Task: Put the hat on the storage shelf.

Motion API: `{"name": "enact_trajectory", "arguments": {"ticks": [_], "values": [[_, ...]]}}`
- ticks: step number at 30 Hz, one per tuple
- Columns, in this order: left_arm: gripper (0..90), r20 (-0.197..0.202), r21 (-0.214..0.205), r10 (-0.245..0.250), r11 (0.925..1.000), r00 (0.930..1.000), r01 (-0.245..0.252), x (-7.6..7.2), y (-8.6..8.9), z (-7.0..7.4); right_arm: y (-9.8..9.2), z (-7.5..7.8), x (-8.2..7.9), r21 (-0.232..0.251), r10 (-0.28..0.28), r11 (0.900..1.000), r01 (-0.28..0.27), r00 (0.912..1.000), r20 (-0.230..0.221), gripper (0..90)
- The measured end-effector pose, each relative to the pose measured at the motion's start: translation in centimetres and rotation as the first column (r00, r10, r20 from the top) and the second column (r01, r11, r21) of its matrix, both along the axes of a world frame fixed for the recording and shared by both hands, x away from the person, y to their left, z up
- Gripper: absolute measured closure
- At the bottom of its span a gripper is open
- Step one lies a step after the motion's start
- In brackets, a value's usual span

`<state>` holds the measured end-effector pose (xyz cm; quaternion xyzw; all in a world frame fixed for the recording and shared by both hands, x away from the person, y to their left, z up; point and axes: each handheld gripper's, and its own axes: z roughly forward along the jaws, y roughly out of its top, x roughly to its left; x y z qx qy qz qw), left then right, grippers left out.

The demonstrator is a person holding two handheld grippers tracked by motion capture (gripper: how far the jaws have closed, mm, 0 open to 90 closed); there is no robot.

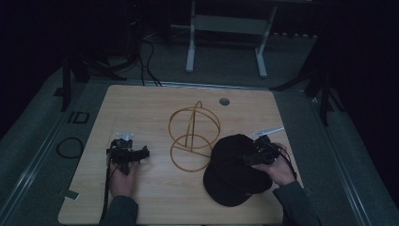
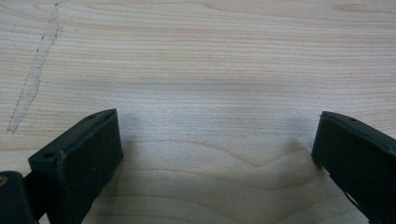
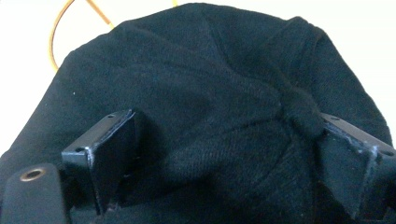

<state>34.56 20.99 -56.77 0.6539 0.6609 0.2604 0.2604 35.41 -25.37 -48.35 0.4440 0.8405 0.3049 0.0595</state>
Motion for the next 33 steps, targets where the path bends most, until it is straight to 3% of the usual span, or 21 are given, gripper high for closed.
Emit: {"name": "enact_trajectory", "arguments": {"ticks": [6,10,14,17,22,24,33], "values": [[1.2,0.0,0.0,0.0,1.0,1.0,0.0,0.0,0.0,0.0,0.2,-0.4,-0.3,-0.03,0.018,0.9994,-0.019,0.9994,-0.03,17.7],[1.2,0.0,0.0,0.0,1.0,1.0,0.0,0.0,0.0,0.0,0.7,-0.4,-0.5,-0.086,0.039,0.9954,-0.041,0.9988,-0.029,30.4],[1.2,0.0,0.0,0.0,1.0,1.0,0.0,0.0,0.0,0.0,1.5,-0.2,-0.9,-0.164,0.065,0.984,-0.068,0.9976,-0.026,42.7],[1.2,0.0,0.0,0.0,1.0,1.0,0.0,0.0,0.0,0.0,2.1,-0.1,-1.1,-0.233,0.082,0.9686,-0.086,0.9963,-0.027,52.4],[1.2,0.0,0.0,0.0,1.0,1.0,0.0,0.0,0.0,0.0,3.0,0.3,-1.3,-0.286,0.108,0.9518,-0.112,0.9937,-0.031,71.8],[1.2,0.0,0.0,0.0,1.0,1.0,0.0,0.0,0.0,0.0,3.1,0.5,-1.3,-0.289,0.113,0.9501,-0.117,0.9932,-0.027,77.8],[1.2,0.0,0.0,0.0,1.0,1.0,0.0,0.0,0.0,0.0,3.4,2.0,-1.7,-0.336,0.132,0.9327,-0.13,0.9911,-0.018,82.3]]}}
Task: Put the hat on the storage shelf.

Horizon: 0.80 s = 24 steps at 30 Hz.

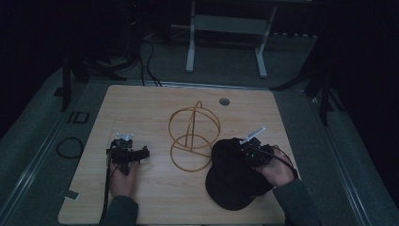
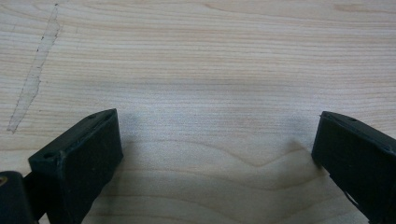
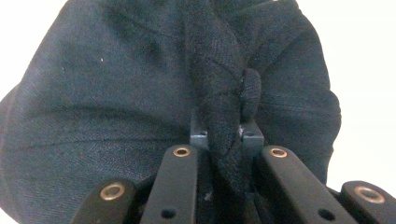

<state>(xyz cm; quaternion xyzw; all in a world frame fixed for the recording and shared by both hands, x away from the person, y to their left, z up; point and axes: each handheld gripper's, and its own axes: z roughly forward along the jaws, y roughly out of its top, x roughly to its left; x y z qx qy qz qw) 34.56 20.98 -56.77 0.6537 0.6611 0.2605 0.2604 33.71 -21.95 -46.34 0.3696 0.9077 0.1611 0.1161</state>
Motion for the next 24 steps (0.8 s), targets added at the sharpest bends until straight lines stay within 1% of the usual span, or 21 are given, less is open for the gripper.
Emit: {"name": "enact_trajectory", "arguments": {"ticks": [3,7,10,13,22,24], "values": [[1.2,-0.001,0.0,0.0,1.0,1.0,0.0,0.0,0.0,0.0,-0.1,0.7,0.0,0.004,0.002,1.0,-0.002,1.0,0.001,82.3],[1.2,-0.001,0.0,0.0,1.0,1.0,0.0,0.0,0.0,0.0,-0.4,1.5,0.1,0.042,0.003,0.9991,-0.003,1.0,-0.004,82.3],[1.2,0.0,0.0,0.0,1.0,1.0,0.0,0.0,0.0,0.0,-0.6,1.9,0.2,0.049,0.004,0.9988,-0.004,1.0,0.0,82.3],[1.2,0.0,0.0,0.0,1.0,1.0,0.0,0.0,0.0,0.0,-0.8,2.5,0.3,0.057,-0.015,0.9983,0.015,0.9999,0.005,82.4],[1.2,0.0,0.0,0.0,1.0,1.0,0.0,0.0,0.0,0.0,-1.6,4.0,0.8,0.083,-0.038,0.9959,0.036,0.9991,0.022,82.3],[1.2,0.0,0.0,0.0,1.0,1.0,0.0,0.0,0.0,0.0,-1.8,4.3,0.9,0.081,-0.048,0.9957,0.045,0.9984,0.029,82.3]]}}
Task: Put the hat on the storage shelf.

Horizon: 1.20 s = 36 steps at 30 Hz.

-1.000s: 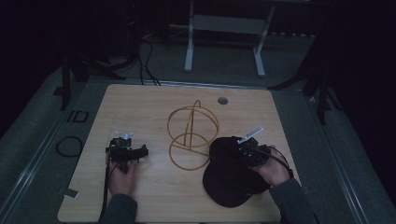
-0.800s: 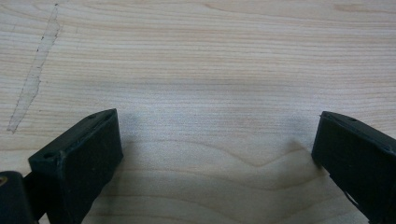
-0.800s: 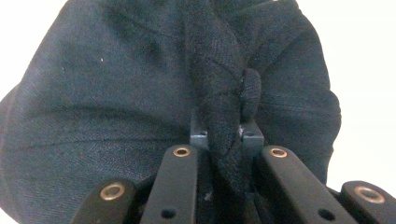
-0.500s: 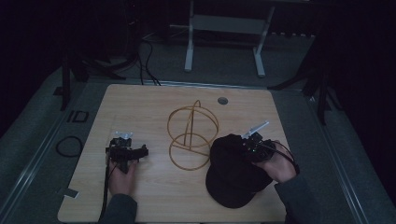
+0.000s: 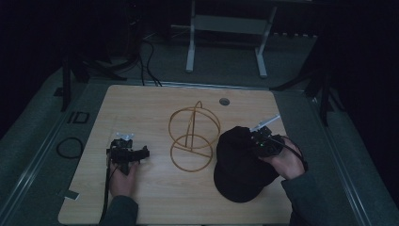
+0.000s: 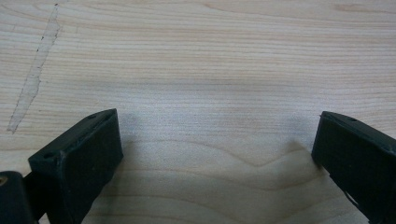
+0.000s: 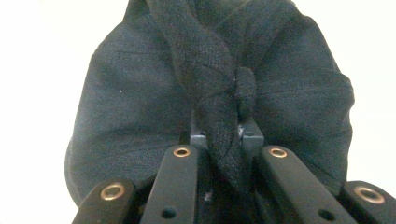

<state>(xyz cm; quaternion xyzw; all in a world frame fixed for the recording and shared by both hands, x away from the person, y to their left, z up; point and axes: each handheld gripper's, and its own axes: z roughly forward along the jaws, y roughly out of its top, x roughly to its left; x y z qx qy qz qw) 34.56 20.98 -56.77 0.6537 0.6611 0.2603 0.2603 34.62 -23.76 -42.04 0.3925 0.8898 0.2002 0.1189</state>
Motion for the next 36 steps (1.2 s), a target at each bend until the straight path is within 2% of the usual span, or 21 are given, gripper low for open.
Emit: {"name": "enact_trajectory", "arguments": {"ticks": [11,26,36], "values": [[1.2,-0.001,-0.001,0.001,1.0,1.0,-0.001,0.0,0.0,0.0,-1.0,1.6,0.8,0.008,-0.021,0.9998,0.02,0.9993,0.03,82.3],[1.2,0.001,-0.001,0.0,1.0,1.0,0.0,0.0,0.0,0.0,-2.0,3.7,1.9,0.062,-0.07,0.9959,0.067,0.9965,0.046,82.3],[1.2,-0.002,0.0,-0.001,1.0,1.0,0.001,0.0,0.0,0.0,-2.0,4.8,2.5,0.075,-0.079,0.9944,0.075,0.9954,0.055,82.3]]}}
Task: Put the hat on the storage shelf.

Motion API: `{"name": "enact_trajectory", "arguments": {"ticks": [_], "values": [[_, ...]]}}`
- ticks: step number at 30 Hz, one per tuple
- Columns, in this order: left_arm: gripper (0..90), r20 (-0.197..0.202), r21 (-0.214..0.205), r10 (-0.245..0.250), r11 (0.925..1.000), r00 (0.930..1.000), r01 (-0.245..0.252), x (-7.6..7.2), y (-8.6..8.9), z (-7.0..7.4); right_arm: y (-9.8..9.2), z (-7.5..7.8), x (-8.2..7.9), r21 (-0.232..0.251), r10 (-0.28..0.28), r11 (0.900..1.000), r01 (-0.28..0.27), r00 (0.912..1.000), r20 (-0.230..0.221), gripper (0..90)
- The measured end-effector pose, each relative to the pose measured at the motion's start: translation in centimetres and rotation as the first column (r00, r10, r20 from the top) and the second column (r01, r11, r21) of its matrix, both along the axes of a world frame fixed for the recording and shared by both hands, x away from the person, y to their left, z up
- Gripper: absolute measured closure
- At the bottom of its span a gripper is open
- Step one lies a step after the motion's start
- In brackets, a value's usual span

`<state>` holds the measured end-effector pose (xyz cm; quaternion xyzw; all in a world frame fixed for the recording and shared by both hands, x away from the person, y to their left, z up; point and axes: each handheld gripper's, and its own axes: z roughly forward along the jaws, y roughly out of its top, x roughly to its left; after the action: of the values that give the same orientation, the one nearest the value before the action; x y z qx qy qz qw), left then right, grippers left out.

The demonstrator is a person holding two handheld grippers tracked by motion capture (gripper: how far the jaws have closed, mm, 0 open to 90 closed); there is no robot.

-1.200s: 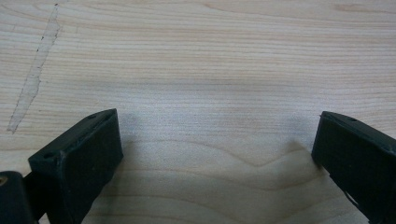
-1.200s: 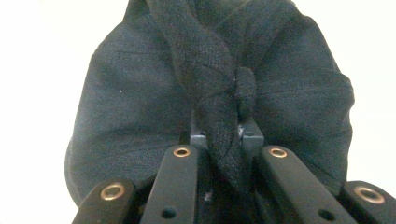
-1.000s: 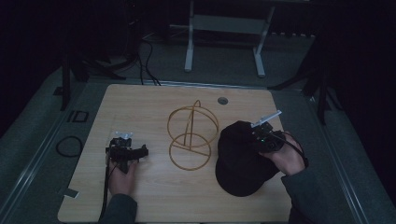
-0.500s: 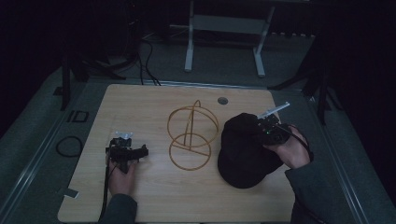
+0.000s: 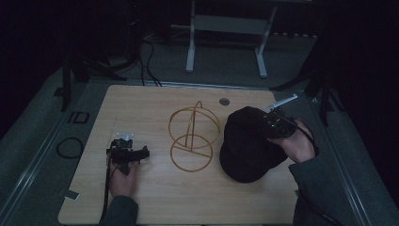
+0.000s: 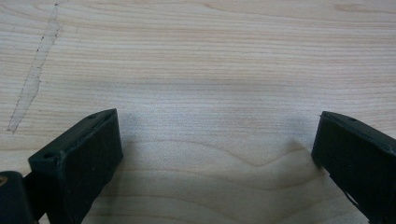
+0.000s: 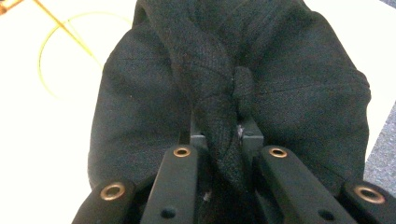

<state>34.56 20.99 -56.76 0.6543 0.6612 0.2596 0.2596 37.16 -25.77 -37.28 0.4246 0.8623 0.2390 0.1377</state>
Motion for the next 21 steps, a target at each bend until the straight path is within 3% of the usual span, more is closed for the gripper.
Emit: {"name": "enact_trajectory", "arguments": {"ticks": [21], "values": [[1.2,0.0,0.0,0.0,1.0,1.0,0.0,0.0,0.0,0.0,-1.6,1.5,0.9,0.056,-0.026,0.9981,0.025,0.9996,0.014,82.2]]}}
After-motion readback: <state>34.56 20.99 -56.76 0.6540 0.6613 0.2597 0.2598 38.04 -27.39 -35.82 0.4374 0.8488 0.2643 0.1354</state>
